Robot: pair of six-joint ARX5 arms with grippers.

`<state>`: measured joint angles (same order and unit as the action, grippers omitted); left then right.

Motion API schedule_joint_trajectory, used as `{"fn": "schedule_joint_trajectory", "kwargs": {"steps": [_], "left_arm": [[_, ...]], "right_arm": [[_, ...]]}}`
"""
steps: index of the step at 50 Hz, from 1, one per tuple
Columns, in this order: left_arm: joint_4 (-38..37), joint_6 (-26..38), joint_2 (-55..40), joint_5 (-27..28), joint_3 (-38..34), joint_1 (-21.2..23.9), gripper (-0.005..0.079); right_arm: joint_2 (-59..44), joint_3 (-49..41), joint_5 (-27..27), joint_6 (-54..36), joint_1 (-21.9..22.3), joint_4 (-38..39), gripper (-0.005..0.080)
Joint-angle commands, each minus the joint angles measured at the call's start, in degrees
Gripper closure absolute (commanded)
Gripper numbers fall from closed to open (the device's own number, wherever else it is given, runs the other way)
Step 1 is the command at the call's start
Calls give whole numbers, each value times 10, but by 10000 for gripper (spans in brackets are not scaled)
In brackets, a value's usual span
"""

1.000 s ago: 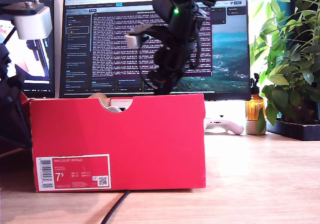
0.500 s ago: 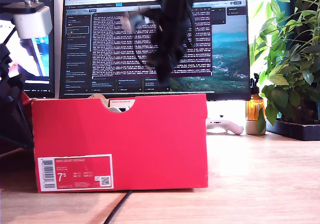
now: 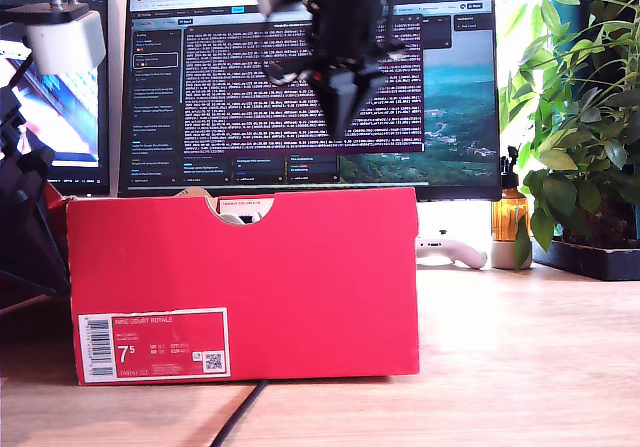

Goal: Pack the blue shoes by picking the first shoe and placing it inside the red shoebox, left side, then picking and rotating the second shoe and placing it in the shoebox

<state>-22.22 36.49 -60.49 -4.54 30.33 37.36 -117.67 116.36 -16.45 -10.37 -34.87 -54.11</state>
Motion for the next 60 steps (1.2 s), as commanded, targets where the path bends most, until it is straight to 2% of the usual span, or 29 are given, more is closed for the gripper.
{"fn": "schedule_joint_trajectory", "kwargs": {"steps": [1,14,20,26,31,38,45,51,60], "left_arm": [[-8,-12,0,1,6,3,759],[-77,-64,35,-26,6,10,754],[-86,-84,81,-34,6,22,754],[-106,-132,133,-35,6,36,754],[-112,-165,166,-35,6,36,754],[-103,-187,202,-37,6,30,754],[-82,-192,218,-37,6,7,754],[-57,-192,219,-32,5,-31,754],[-13,-192,219,16,5,-90,754]], "right_arm": [[-2,5,0,12,14,0,757],[14,5,0,30,32,9,757],[20,5,0,30,34,5,757],[20,5,3,46,37,-28,757],[20,2,26,57,44,-49,757],[24,-2,27,75,56,-57,757],[35,-7,23,84,70,-67,757],[59,-24,17,96,84,-62,757],[113,-75,0,100,99,-35,757]]}}
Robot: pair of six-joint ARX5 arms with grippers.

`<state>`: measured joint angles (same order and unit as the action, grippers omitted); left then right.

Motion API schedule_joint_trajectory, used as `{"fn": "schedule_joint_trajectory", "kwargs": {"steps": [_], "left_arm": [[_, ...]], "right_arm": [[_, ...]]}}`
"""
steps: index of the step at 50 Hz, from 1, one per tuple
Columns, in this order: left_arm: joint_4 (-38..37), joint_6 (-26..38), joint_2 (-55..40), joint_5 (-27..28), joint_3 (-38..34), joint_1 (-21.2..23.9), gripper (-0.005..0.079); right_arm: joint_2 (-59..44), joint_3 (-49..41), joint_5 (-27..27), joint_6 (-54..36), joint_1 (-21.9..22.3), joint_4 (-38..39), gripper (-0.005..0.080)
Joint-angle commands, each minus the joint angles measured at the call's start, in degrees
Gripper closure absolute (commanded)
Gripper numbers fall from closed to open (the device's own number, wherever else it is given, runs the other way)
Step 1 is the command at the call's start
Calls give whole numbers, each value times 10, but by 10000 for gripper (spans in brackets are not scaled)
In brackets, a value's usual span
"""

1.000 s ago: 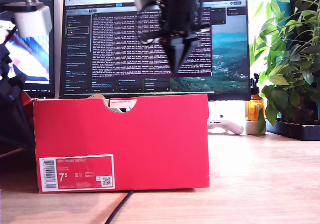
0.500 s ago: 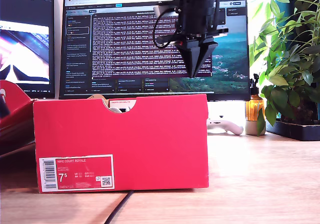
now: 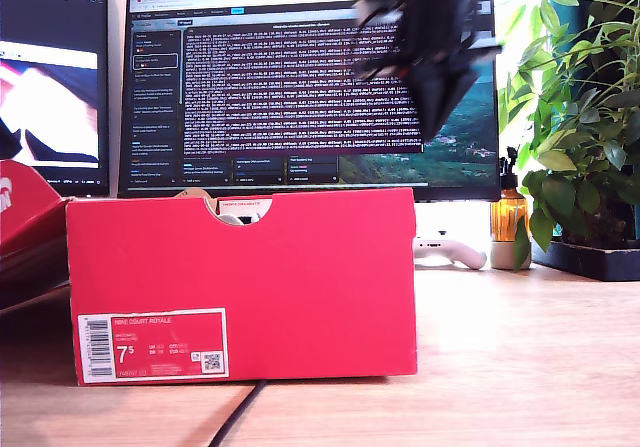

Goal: Pack the blue shoes by picking the first shoe and placing it inside the red shoebox, left side, then picking and rotating the second shoe and placing it in the shoebox

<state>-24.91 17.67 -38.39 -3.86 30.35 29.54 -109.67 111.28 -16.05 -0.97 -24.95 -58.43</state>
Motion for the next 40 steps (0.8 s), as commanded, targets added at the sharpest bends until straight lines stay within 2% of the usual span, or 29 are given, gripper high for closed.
{"fn": "schedule_joint_trajectory", "kwargs": {"steps": [1,9,18,27,40], "left_arm": [[20,-4,-2,12,5,-20,754],[45,-13,-2,59,5,-70,754],[86,-35,-2,101,5,-106,754],[174,-75,-2,89,5,-122,754],[218,-89,-6,68,-11,-138,754]], "right_arm": [[42,-35,-7,6,2,17,757],[111,-134,-10,6,9,77,757],[195,-273,-13,6,14,166,757],[276,-414,-33,14,18,265,757],[375,-577,-65,-7,20,417,757]]}}
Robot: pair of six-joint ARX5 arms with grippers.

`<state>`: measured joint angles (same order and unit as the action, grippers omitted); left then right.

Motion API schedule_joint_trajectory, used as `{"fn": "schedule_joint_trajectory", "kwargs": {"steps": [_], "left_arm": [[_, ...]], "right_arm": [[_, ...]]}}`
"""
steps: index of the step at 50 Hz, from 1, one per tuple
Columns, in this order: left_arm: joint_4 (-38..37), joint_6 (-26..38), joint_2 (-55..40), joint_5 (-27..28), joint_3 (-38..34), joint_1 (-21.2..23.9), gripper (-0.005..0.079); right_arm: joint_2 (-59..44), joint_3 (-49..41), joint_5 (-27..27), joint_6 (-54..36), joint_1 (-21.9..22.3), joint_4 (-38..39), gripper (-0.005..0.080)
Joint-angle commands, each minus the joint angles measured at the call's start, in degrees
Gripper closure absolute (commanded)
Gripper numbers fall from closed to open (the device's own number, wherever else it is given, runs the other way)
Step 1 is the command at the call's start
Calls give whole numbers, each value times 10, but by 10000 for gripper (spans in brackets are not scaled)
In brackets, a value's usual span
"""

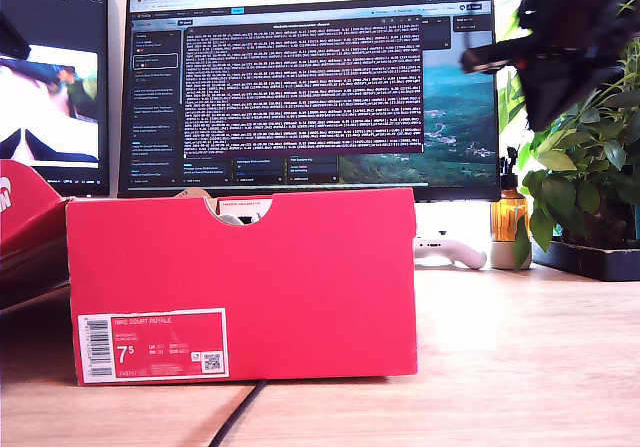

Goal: Pack the blue shoes by picking the first shoe and placing it inside the red shoebox, left side, then picking and rotating the second shoe and placing it in the shoebox

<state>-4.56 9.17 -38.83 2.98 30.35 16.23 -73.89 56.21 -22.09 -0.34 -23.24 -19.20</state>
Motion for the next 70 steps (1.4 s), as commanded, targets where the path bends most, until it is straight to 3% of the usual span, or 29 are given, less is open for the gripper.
{"fn": "schedule_joint_trajectory", "kwargs": {"steps": [1,9,26,39,53,70], "left_arm": [[21,-7,-2,-1,-16,-8,754],[48,-23,-2,-3,-33,-30,754],[104,-48,2,16,-90,-86,754],[171,-75,29,14,-149,-88,754],[179,-84,60,5,-202,-86,754],[178,-101,117,4,-248,-86,754]], "right_arm": [[25,-39,-5,-26,5,38,757],[69,-119,-1,-55,35,123,757],[101,-222,86,-56,129,216,757],[101,-292,98,-57,148,291,757],[110,-367,94,-56,157,367,757],[173,-447,75,-15,200,425,757]]}}
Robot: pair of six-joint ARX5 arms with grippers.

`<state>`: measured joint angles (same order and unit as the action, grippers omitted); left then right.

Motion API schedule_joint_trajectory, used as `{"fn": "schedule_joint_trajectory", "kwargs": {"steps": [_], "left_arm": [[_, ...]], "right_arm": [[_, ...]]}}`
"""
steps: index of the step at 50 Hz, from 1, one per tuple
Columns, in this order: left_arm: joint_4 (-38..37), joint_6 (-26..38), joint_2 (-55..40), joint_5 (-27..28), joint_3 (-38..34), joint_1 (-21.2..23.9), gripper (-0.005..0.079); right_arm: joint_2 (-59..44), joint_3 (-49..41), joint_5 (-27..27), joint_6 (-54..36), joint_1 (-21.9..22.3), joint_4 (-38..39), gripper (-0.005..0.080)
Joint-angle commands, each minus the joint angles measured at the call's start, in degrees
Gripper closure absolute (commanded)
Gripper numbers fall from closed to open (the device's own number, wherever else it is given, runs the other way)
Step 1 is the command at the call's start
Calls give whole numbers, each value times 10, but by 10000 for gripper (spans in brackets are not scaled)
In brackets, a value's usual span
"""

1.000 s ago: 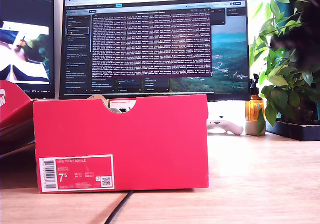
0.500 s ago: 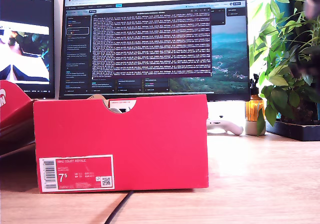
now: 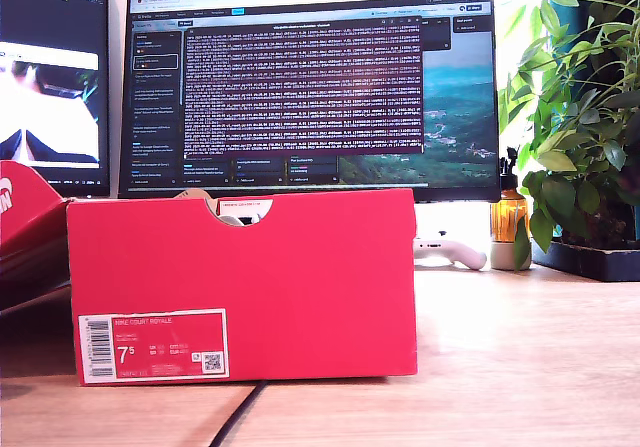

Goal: Pack the blue shoes by picking the first shoe and placing it inside the red shoebox, left side, then picking and rotating the second shoe and placing it in the shoebox

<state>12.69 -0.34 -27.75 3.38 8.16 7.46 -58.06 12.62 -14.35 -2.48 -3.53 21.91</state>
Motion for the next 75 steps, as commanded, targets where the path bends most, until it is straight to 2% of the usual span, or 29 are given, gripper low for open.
{"fn": "schedule_joint_trajectory", "kwargs": {"steps": [1,22,38,49,61,75], "left_arm": [[5,-8,9,0,-28,2,754],[-17,-12,95,-5,-65,2,754],[-60,-7,181,-51,-95,2,754],[-139,-2,290,-69,-96,0,754],[-132,-2,284,-68,-96,-5,754],[-118,-1,284,-69,-96,-6,754]], "right_arm": [[19,-14,-2,8,5,14,757],[137,-77,8,20,18,57,757],[172,-124,23,12,18,87,757],[177,-124,39,-5,18,91,757],[224,-124,40,-10,18,104,757],[365,-124,38,-8,18,48,757]]}}
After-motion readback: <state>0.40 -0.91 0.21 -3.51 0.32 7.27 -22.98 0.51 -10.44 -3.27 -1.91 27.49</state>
